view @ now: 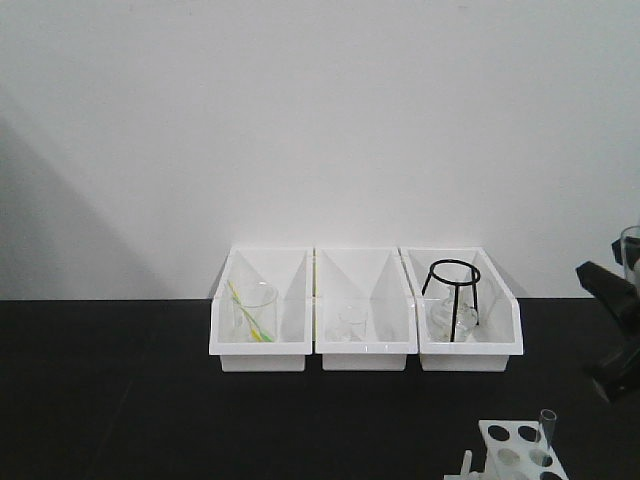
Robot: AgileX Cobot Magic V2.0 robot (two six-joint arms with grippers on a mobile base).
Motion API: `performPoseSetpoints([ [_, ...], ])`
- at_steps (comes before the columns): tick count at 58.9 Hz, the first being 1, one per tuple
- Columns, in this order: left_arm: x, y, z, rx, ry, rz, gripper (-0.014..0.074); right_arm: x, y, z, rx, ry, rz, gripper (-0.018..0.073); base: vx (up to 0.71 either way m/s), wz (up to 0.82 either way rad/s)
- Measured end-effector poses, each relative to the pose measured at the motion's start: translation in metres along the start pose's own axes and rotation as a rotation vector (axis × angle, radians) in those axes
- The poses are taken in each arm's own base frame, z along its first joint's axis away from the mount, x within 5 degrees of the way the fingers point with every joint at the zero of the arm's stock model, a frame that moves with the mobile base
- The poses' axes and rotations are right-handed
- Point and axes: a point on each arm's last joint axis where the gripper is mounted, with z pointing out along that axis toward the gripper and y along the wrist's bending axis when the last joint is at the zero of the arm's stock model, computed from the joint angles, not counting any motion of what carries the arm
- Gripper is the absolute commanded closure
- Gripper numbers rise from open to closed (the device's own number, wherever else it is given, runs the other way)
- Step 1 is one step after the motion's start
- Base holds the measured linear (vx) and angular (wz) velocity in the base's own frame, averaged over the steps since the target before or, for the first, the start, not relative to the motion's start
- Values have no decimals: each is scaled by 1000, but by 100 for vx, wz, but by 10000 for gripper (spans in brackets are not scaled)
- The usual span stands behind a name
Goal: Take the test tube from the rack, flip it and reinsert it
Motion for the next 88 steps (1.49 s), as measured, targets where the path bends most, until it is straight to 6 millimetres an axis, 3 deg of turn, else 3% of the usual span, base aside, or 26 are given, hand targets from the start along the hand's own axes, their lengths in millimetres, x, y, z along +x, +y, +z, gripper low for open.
performPoseSetpoints([
  [11,0,0,0,0,0,0,603,1,9,0,-104,-5,-385,568,0,0],
  [27,0,0,0,0,0,0,603,2,10,-1,-111,-33,-913,568,0,0],
  [33,0,0,0,0,0,0,603,2,10,-1,-113,-39,-992,568,0,0],
  [45,0,0,0,0,0,0,603,1,12,-1,-128,-39,-709,568,0,0],
  [66,0,0,0,0,0,0,603,-2,9,0,-104,-7,377,568,0,0],
  [78,0,0,0,0,0,0,603,0,10,0,-103,17,697,568,0,0],
  [88,0,0,0,0,0,0,603,19,21,0,-80,90,791,568,0,0],
])
